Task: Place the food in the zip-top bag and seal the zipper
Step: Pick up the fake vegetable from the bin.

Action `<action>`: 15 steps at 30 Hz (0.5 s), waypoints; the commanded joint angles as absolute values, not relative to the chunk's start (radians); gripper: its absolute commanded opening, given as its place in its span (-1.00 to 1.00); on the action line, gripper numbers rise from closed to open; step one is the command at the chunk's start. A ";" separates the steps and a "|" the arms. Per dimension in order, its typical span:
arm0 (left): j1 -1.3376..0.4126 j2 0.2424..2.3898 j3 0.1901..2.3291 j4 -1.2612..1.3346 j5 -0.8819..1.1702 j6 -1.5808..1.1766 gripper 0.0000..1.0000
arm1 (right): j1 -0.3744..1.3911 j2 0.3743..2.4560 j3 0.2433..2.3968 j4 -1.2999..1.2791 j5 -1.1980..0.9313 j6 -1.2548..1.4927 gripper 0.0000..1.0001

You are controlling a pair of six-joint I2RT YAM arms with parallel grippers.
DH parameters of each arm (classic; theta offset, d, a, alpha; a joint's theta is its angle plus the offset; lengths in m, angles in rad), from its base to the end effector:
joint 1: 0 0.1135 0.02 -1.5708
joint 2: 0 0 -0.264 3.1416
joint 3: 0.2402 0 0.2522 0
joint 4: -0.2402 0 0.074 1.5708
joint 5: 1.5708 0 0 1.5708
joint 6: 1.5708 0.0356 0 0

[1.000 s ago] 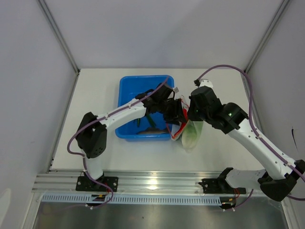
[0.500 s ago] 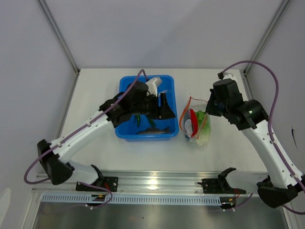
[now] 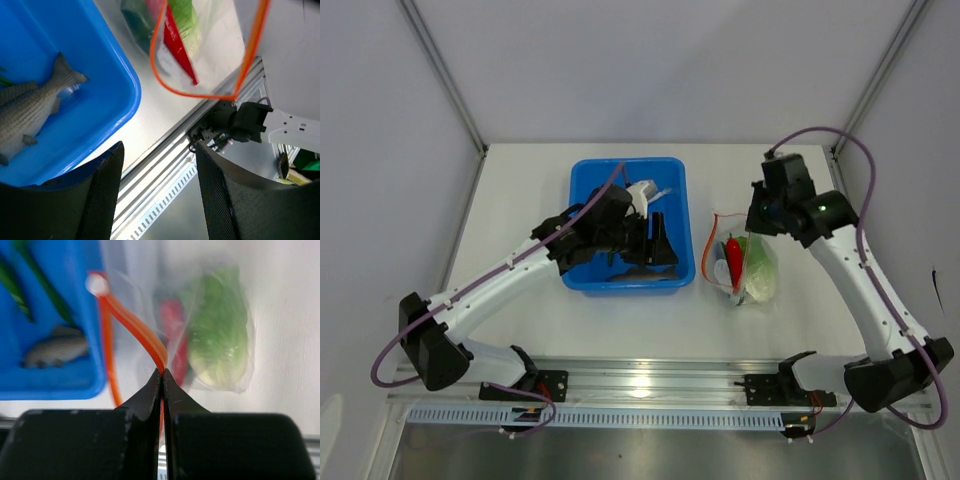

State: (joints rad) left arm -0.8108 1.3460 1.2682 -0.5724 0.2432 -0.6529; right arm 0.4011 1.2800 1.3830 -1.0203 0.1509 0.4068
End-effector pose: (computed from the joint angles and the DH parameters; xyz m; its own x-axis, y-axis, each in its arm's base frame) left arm 0.1980 -0.2208 0.3459 -0.8389 0.0267 -0.5437 0.4104 0.6873 -0.5993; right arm 0.2306 0.0920 0.3646 -0.7907 0.0896 -0.6056 0.0120 0.9913 0.1309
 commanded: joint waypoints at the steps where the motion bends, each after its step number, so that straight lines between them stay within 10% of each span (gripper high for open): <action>1: -0.805 1.354 1.287 -0.555 0.328 -0.623 0.23 | 0.384 1.218 1.594 -1.051 0.108 0.391 -1.00; 15: -0.816 1.522 1.356 -0.479 0.474 -0.729 0.17 | 0.359 1.161 1.482 -0.973 -0.051 0.443 -1.00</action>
State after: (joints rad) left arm -0.8112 1.5284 1.2873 -0.5240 0.4324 -0.6861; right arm 0.3622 1.1816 1.4658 -1.0168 -0.0086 0.4290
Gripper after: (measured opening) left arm 0.584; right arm 0.006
